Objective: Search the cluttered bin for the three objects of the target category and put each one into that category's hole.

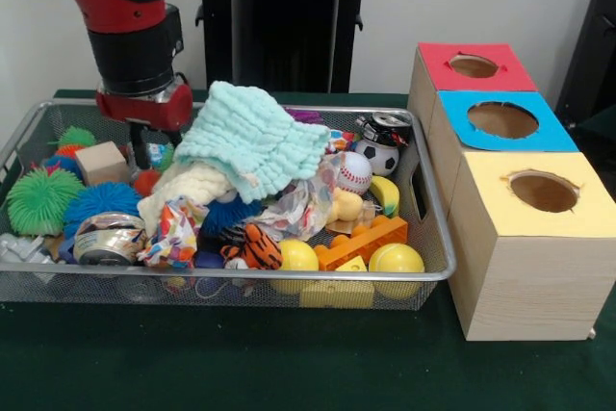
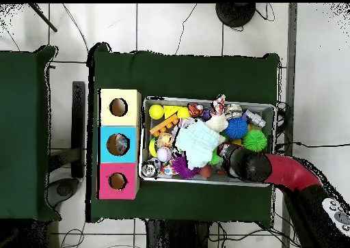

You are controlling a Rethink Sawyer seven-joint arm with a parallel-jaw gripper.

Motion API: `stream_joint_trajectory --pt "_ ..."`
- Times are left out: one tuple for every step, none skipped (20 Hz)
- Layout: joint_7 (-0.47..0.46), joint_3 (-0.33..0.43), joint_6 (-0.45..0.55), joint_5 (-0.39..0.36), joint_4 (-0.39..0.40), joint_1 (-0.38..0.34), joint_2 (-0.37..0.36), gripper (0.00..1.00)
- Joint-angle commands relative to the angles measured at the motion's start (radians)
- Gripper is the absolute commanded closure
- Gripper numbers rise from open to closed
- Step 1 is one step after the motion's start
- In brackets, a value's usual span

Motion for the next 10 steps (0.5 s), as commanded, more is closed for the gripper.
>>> stream_joint_trajectory --pt "0.287 -0.215 -0.083 0.020 -0.153 0.122 0.043 0.00" --pt "0.297 -0.258 -0.067 0.017 -0.175 0.155 0.048 0.00" --pt "0.302 -0.287 -0.057 0.023 -0.184 0.176 0.050 0.00" --pt "0.297 -0.303 -0.049 0.033 -0.190 0.187 0.052 0.00" --pt "0.287 -0.316 -0.022 0.046 -0.194 0.196 0.051 0.00" --pt "0.281 -0.323 -0.007 0.063 -0.194 0.201 0.051 0.00" --pt "0.280 -0.335 0.012 0.081 -0.195 0.211 0.050 0.00" --pt "0.282 -0.346 0.016 0.094 -0.192 0.220 0.047 0.00" --pt "0.275 -0.351 0.031 0.113 -0.187 0.225 0.043 0.00" --pt "0.268 -0.353 0.038 0.129 -0.185 0.226 0.042 0.00"
